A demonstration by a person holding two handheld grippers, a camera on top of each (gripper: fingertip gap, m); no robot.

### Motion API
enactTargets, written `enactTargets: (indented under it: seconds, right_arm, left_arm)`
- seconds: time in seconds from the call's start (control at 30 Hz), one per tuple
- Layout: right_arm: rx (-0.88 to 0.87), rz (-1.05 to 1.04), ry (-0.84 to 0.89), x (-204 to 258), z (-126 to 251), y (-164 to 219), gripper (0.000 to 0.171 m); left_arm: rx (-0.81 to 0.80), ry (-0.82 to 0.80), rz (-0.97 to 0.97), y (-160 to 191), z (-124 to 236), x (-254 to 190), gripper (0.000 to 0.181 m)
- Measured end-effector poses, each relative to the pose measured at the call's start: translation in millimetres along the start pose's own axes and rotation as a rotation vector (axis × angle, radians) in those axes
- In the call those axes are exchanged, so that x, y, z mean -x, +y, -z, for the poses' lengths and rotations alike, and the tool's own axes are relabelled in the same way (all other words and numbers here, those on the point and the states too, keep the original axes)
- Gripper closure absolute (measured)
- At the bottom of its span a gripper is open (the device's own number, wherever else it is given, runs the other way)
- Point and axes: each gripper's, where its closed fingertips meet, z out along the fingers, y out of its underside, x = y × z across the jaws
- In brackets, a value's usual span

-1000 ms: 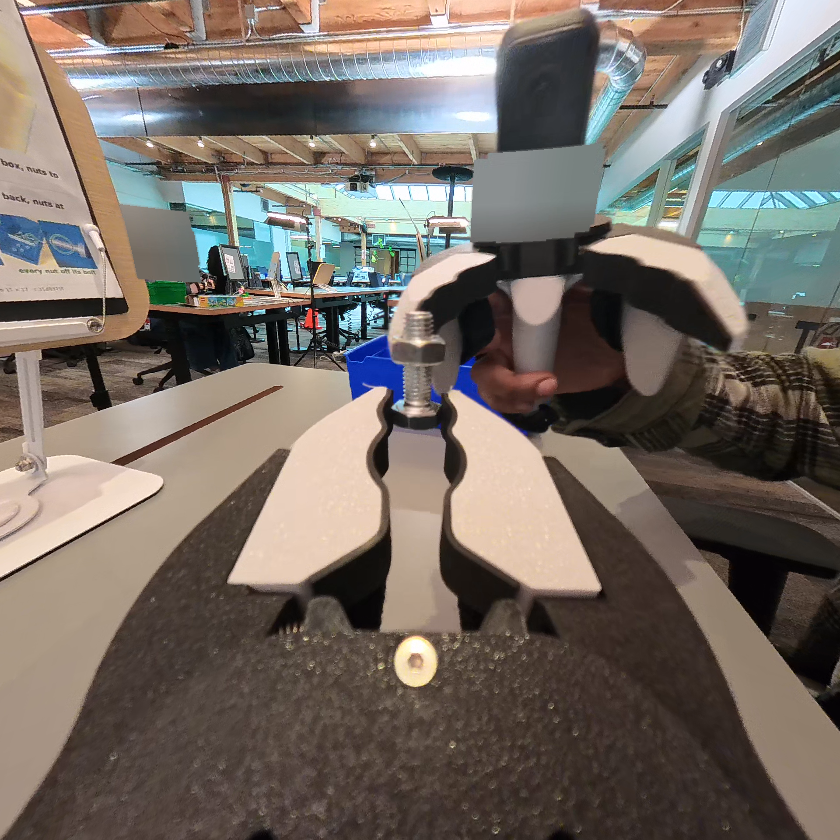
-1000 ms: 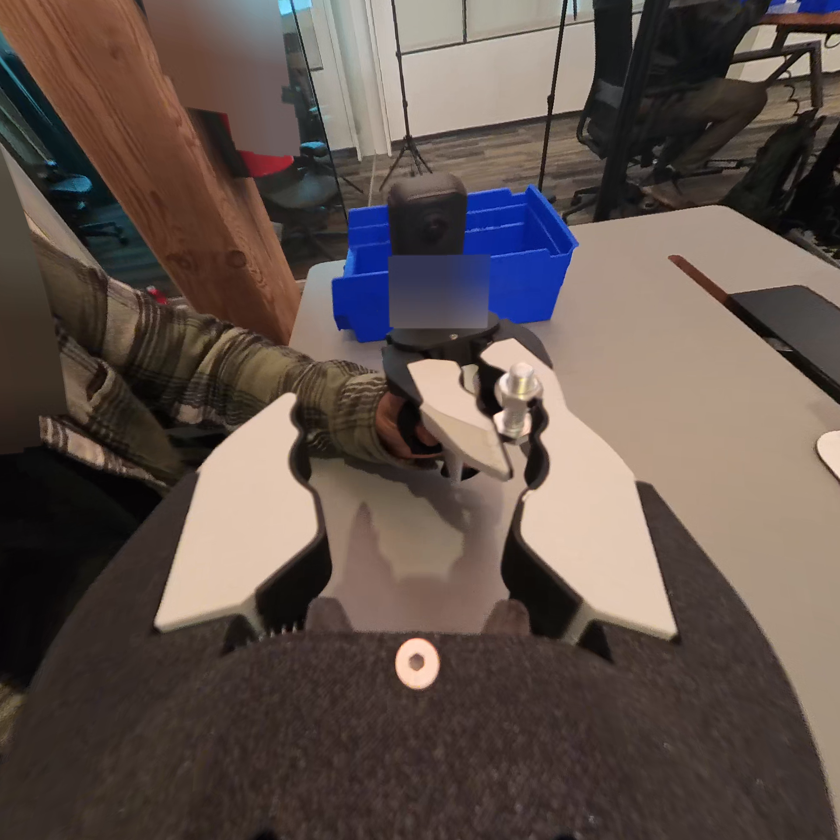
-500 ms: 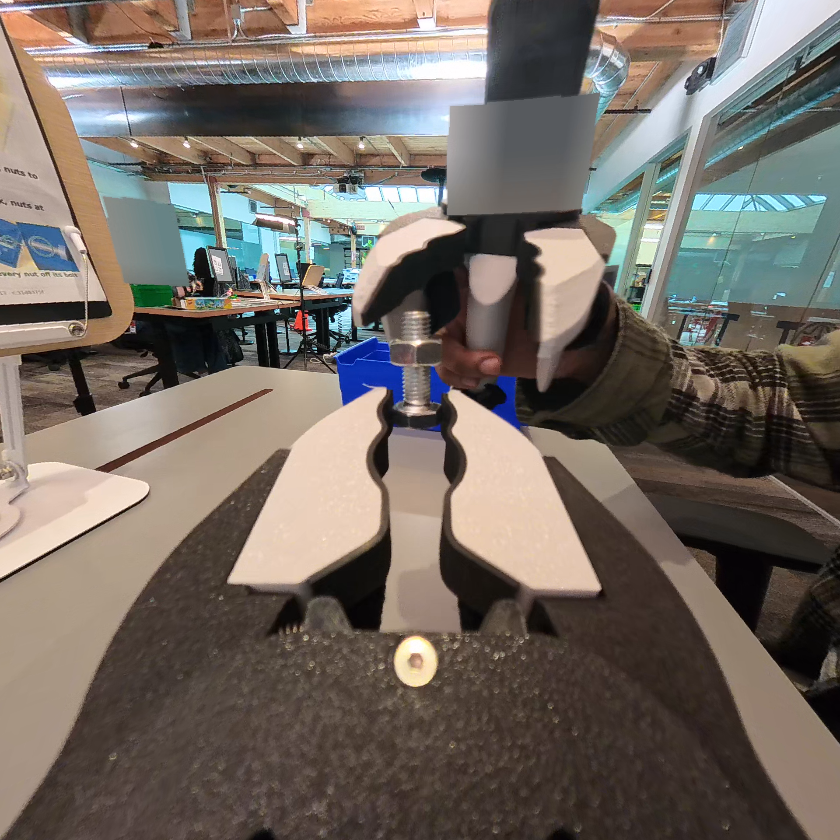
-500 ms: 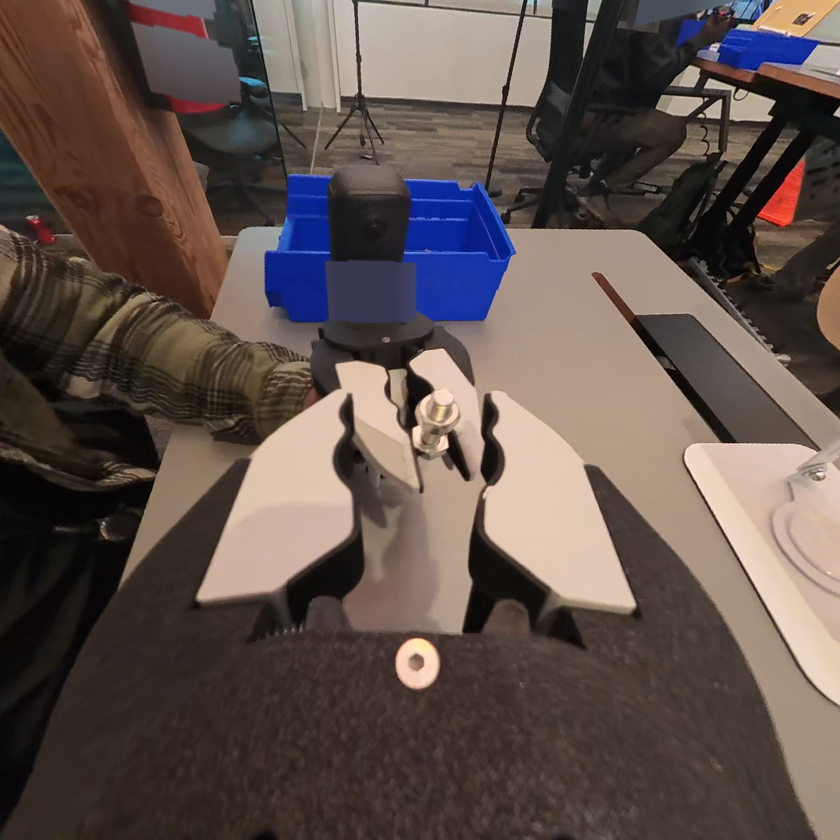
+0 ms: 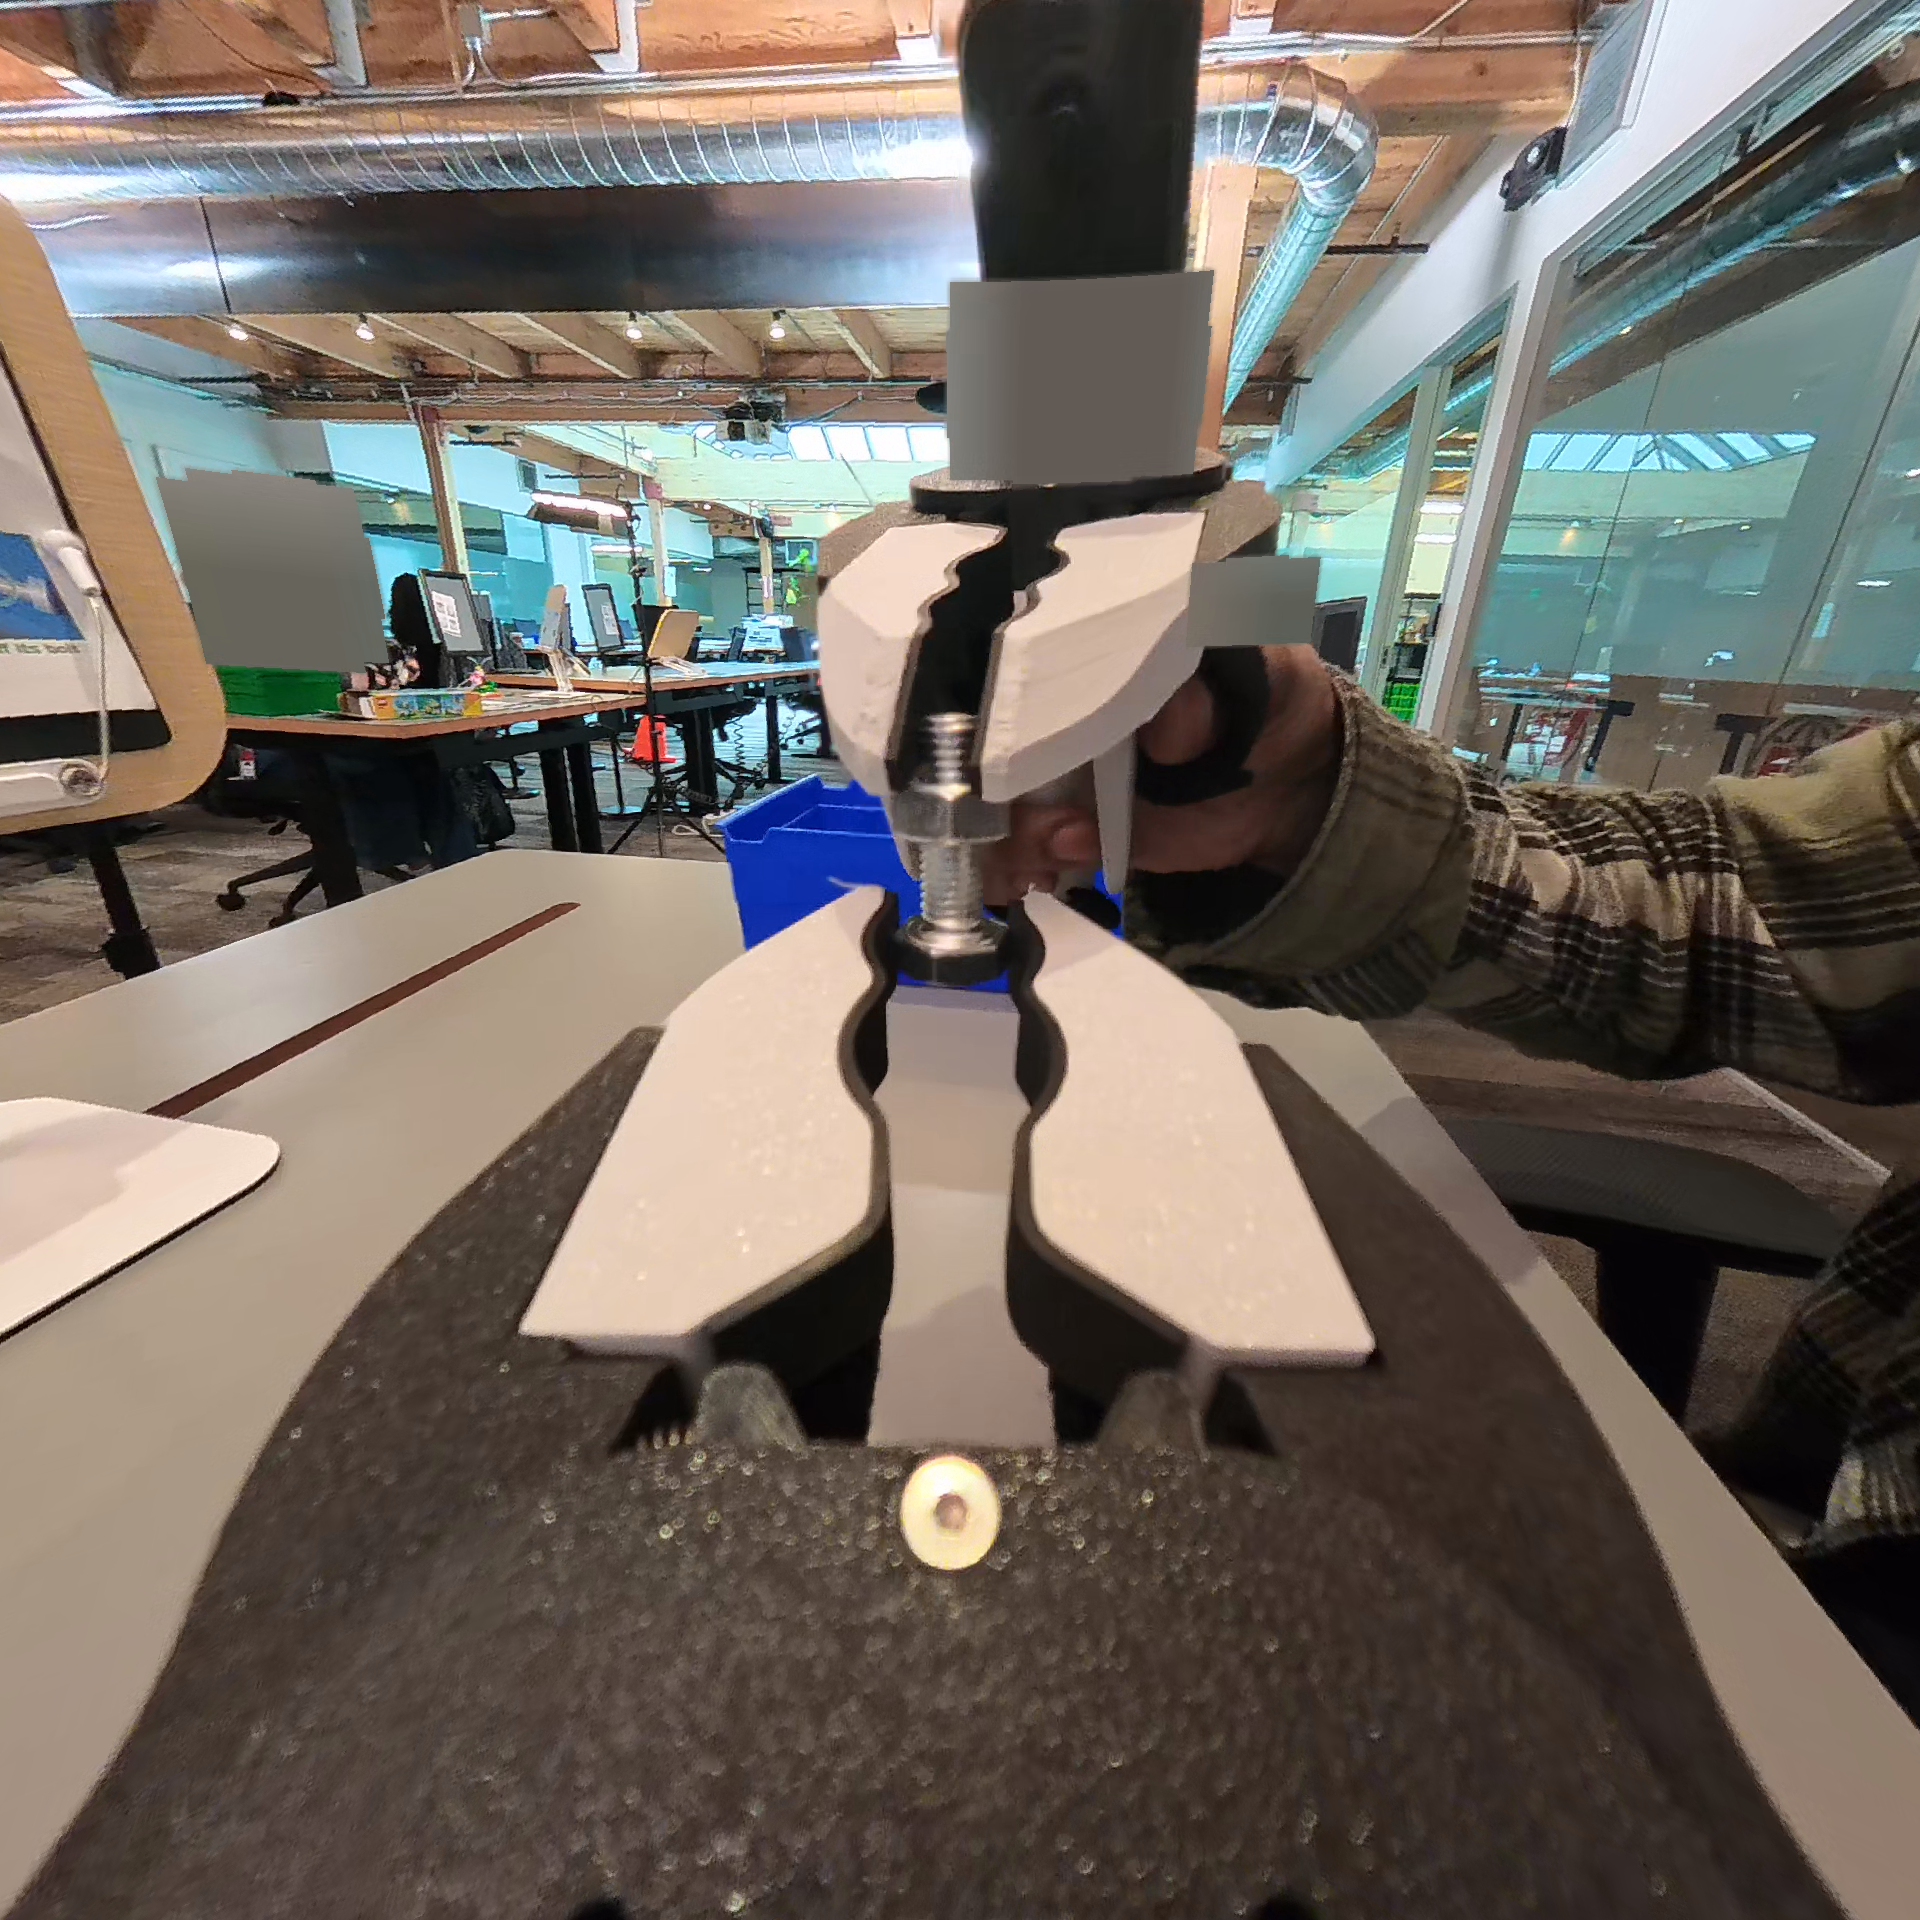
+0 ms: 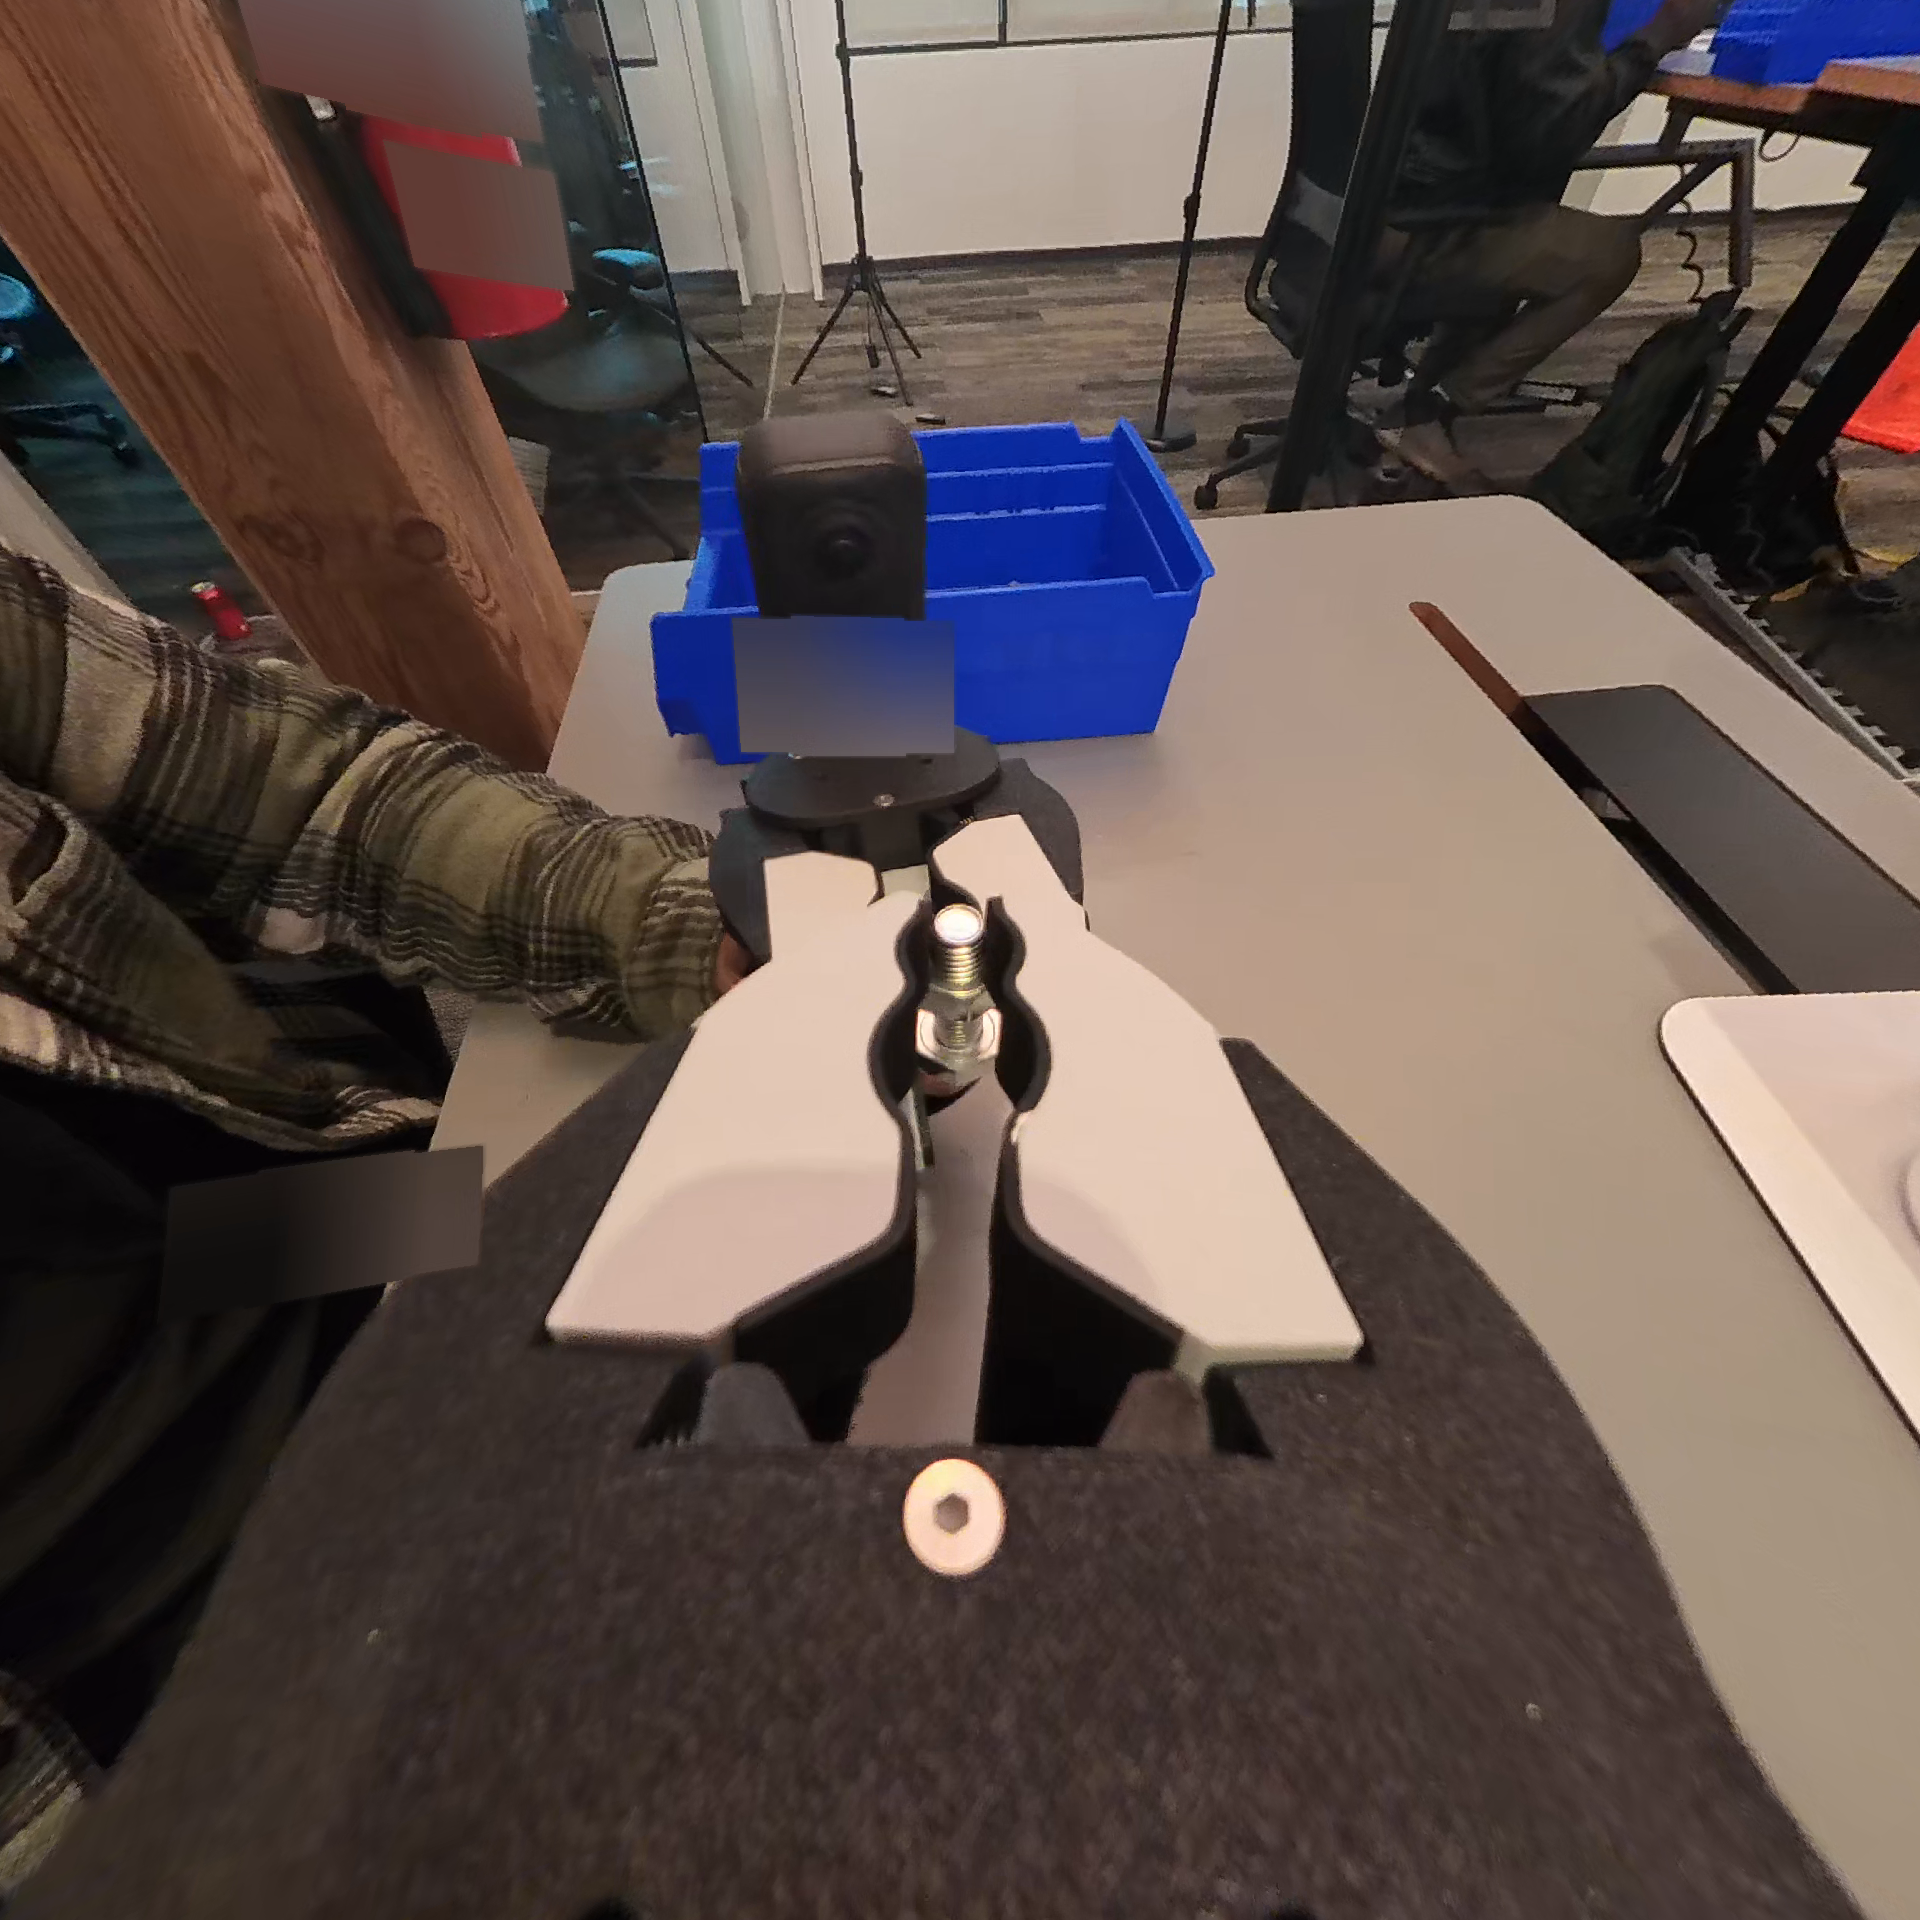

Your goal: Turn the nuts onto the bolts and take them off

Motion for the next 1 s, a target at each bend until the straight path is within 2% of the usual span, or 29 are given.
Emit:
enactTargets:
  seconds: [0.2,0.3,0.4,0.53,0.63,0.73,0.87,1.0]
  right_arm:
    - [-0.028,-0.012,0.016,-0.3,7.1,-3.3,0.162]
    - [-0.081,-0.015,0.066,-5.1,27.7,-11.0,0.162]
    - [-0.124,-0.014,0.183,-15.7,77.1,-16.7,0.162]
    - [-0.098,-0.023,0.505,-44.5,195.7,-3.3,0.162]
    - [0.016,-0.103,0.801,-71.8,296.8,42.2,0.162]
    - [0.093,-0.312,0.955,-87.5,361.2,106.4,0.162]
    - [0.26,-0.574,0.973,-95.2,382.2,191.9,0.162]
    - [0.433,-0.691,0.972,-102.9,383.1,248.9,0.161]
  left_arm:
    - [-0.01,0.017,0.012,-1.8,-2.7,-3.3,0.16]
    - [-0.001,0.023,0.032,1.5,-3.5,-2.5,0.155]
    - [0.019,0.042,0.08,7.1,-6.3,-2.3,0.144]
    - [0.042,0.048,0.08,12.3,-8.7,-3.6,0.137]
    - [0.056,0.039,0.056,15.7,-11.2,-4.9,0.132]
    - [0.08,0.032,0.047,22.3,-13.1,-4.6,0.132]
    - [0.104,0.02,0.015,27.4,-13.7,-4.2,0.135]
    - [0.124,0.018,-0.016,29.8,-14.8,-6.1,0.136]
